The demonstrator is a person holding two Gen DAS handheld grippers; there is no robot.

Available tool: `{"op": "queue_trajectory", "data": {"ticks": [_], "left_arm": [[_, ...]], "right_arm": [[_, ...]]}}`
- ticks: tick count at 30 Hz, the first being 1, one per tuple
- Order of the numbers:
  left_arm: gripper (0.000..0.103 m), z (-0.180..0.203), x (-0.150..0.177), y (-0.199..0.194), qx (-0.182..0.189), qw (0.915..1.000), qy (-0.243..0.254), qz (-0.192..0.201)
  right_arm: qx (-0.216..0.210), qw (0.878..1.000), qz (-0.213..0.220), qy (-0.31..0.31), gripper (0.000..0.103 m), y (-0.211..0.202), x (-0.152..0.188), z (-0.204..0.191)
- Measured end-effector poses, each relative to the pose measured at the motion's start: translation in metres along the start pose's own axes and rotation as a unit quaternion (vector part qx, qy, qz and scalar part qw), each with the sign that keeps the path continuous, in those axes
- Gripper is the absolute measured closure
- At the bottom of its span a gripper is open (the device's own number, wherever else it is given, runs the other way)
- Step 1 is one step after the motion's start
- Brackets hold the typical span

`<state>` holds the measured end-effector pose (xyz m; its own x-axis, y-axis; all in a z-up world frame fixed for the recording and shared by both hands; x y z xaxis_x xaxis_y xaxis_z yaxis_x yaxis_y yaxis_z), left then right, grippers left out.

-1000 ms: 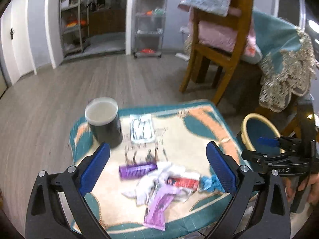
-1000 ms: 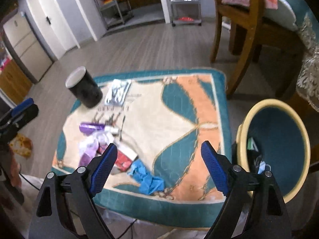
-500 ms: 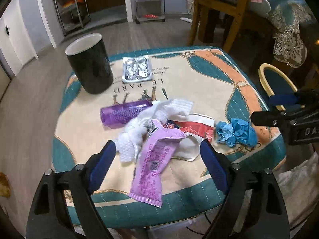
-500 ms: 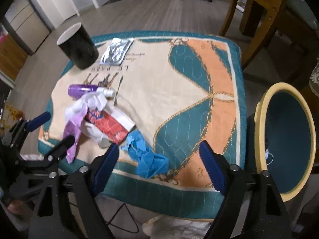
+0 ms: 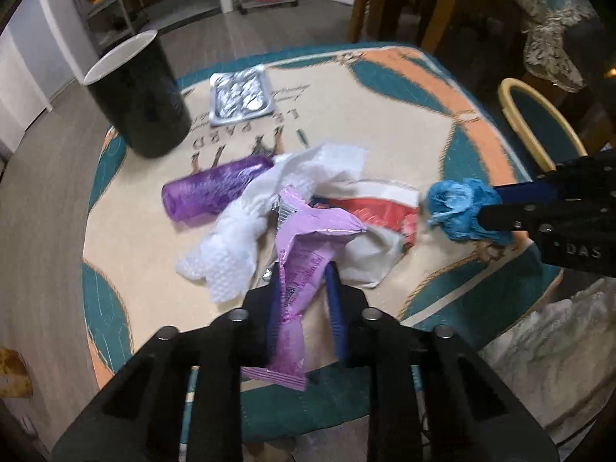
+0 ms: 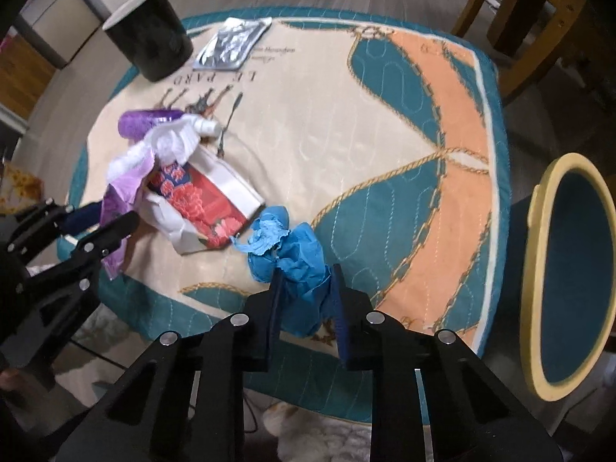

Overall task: Collect trash
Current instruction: 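Grasp the pink wrapper with the left tool while the right tool grasps the blue glove, then carry the pink wrapper and blue glove over the wastebasket and open both tools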

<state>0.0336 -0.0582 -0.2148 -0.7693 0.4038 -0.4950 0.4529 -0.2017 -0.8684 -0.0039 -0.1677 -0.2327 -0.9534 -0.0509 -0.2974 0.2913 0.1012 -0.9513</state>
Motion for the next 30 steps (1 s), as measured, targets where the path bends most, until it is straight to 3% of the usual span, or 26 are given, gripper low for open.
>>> {"op": "queue_trajectory", "data": {"ticks": [11,16,21,30], "left_arm": [[0.087,0.007,-0.034,-0.046,0.012,0.9973,-0.006,0.072],[0.087,0.015,-0.054,-0.068,0.041,0.9932,-0.014,0.108],[0.087,0.026,-0.067,-0.069,0.062,0.9912,-0.009,0.117],[0.087,0.047,-0.09,-0.08,0.086,0.9866,0.006,0.138]], "right_arm": [[-0.01,0.996,0.086,0.029,0.08,-0.05,-0.023,0.013],[-0.025,0.989,0.137,0.044,0.08,-0.083,-0.037,0.021],[-0.035,0.982,0.174,0.068,0.08,-0.109,-0.049,0.036],[-0.008,0.965,0.244,0.099,0.08,-0.165,-0.057,0.091]]}}
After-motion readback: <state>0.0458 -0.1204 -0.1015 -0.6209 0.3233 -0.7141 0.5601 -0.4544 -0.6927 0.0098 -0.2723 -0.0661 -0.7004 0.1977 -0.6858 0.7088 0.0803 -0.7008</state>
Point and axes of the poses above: each gripper's, at about its wrist camera, not at the fingertips, and y roughly the way its jaws point, z to its right, x to its underside, the point moved 7 cm from there along y, roughly the way its jaws point, and after that the axes turned 4 degrees about z, right-handed, at the moved point
